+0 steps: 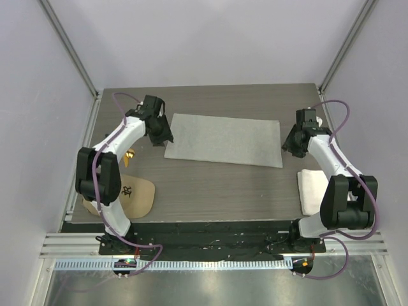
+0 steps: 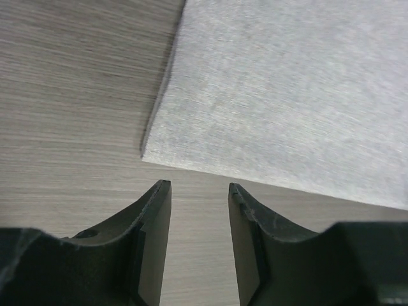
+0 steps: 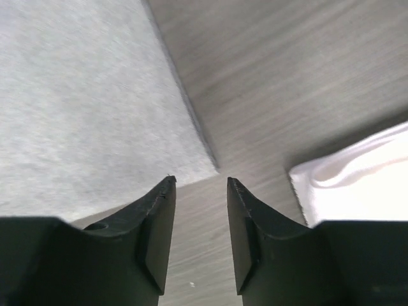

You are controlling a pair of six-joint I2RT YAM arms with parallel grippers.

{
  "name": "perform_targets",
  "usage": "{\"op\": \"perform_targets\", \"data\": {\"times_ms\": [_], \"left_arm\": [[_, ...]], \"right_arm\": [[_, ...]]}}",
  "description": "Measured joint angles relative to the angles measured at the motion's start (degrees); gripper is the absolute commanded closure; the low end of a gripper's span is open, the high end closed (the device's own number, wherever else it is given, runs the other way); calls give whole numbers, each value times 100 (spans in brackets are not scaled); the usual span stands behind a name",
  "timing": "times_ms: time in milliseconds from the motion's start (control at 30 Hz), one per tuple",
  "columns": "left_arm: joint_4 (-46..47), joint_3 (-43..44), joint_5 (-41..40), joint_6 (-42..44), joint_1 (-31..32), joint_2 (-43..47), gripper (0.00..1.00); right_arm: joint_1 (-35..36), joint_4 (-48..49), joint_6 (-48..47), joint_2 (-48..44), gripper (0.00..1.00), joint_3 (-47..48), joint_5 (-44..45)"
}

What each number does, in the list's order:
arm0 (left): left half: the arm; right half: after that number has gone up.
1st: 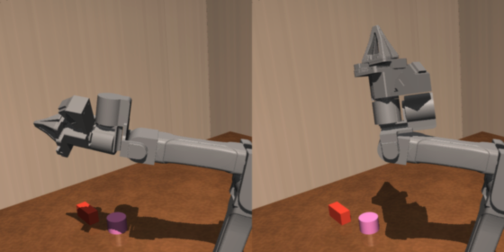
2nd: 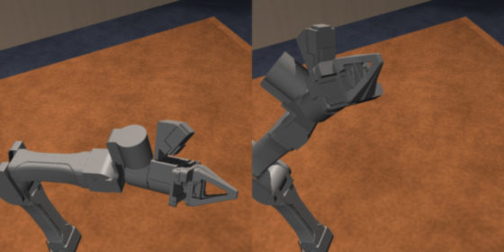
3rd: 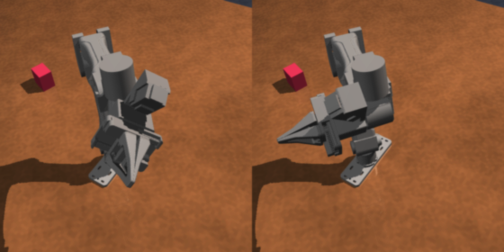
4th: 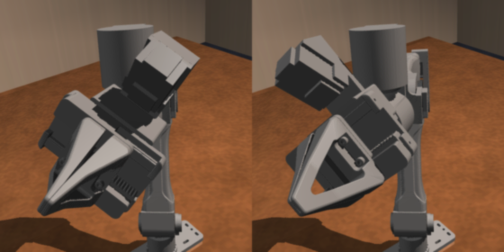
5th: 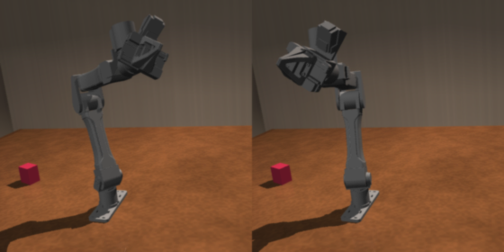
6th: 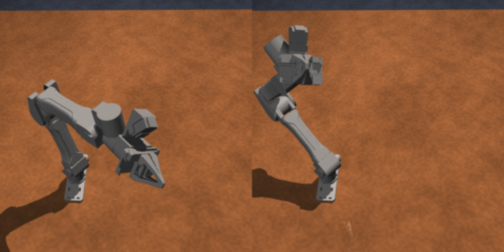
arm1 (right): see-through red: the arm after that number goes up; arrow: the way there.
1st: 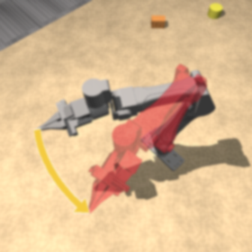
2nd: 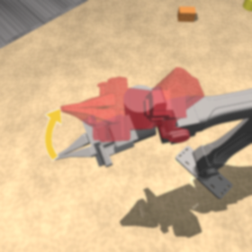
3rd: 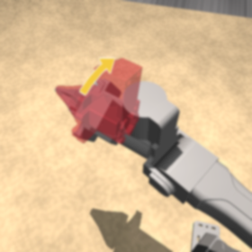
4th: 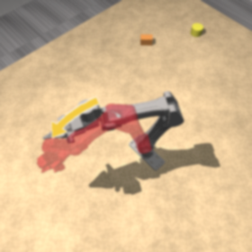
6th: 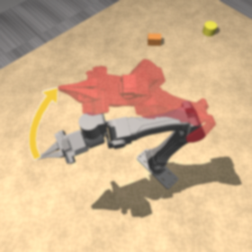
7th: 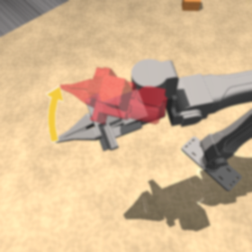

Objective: Fold the napkin into a case and place the utensils inside
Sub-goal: Smooth out the square-folded napkin at the center of the board.

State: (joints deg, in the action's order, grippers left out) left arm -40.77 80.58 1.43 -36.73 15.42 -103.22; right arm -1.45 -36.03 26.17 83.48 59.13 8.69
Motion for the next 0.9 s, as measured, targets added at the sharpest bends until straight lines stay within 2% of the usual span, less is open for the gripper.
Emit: {"op": "perform_targets", "data": {"times_ms": [200,300,400,533,633,700,833,900], "left_arm": [[24,101,446,9,-79,166,65],[72,181,798,-35,-175,-59,69],[262,188,1161,-122,-223,-337,73],[487,190,1460,-238,-195,-638,77],[538,149,1397,-293,-155,-767,78],[516,70,1228,-297,-131,-776,78],[501,52,1021,-267,-61,-761,78],[533,61,1014,-229,63,-717,84]], "right_arm": [[0,181,79,356,47,334,-382],[0,223,120,605,48,337,-433],[0,262,142,778,55,337,-450],[0,446,219,894,69,323,-614],[0,680,275,999,73,157,-688],[0,791,291,1021,82,-90,-671],[55,741,260,1021,84,-391,-619],[157,793,234,997,84,-391,-636]]}}
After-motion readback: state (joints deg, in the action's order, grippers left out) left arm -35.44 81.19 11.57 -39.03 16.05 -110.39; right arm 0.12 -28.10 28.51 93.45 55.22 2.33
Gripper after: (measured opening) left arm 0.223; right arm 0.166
